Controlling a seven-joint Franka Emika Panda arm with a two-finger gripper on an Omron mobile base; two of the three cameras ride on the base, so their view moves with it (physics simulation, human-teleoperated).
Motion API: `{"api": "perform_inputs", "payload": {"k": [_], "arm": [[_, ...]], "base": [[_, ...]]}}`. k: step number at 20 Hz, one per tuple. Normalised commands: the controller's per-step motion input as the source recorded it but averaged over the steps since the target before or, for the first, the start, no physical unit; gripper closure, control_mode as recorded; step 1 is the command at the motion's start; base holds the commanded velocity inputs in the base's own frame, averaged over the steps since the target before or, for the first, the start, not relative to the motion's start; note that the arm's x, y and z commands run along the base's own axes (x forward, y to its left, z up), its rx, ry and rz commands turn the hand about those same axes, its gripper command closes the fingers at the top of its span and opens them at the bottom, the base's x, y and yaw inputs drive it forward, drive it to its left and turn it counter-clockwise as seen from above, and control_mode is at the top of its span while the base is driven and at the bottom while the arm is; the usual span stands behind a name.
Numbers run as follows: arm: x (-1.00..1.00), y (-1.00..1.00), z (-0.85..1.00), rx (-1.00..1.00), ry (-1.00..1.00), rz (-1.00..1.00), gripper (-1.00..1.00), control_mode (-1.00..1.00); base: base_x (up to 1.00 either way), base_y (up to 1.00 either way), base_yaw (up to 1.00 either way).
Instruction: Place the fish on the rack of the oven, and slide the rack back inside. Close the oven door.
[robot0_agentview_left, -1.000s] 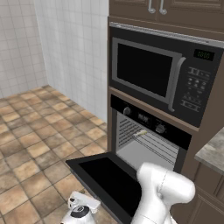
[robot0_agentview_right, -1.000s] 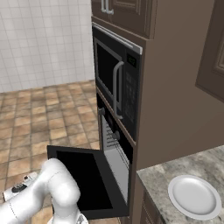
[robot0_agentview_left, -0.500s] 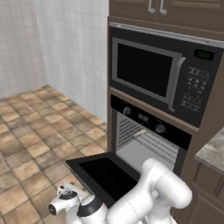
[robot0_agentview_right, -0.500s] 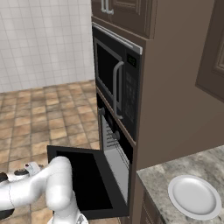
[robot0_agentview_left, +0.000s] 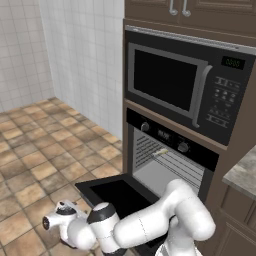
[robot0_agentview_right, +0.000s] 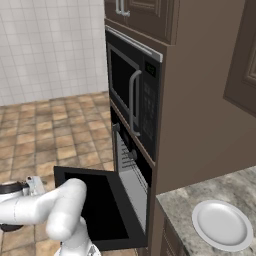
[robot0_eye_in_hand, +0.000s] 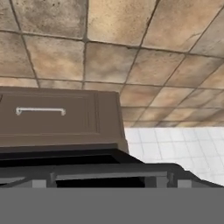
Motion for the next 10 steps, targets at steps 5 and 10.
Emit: {"api": "perform_inputs", "payload": {"k": [5,10], "arm": [[-0.68,0.12,-1.00,-0.29,-0.06,-0.38,-1.00,-1.00],[-1.00,-0.12,-1.00,-0.29,0.00,-0.36,-1.00,-1.00]], "base": [[0.00,0.00,0.00],[0.00,0.00,0.00]]}}
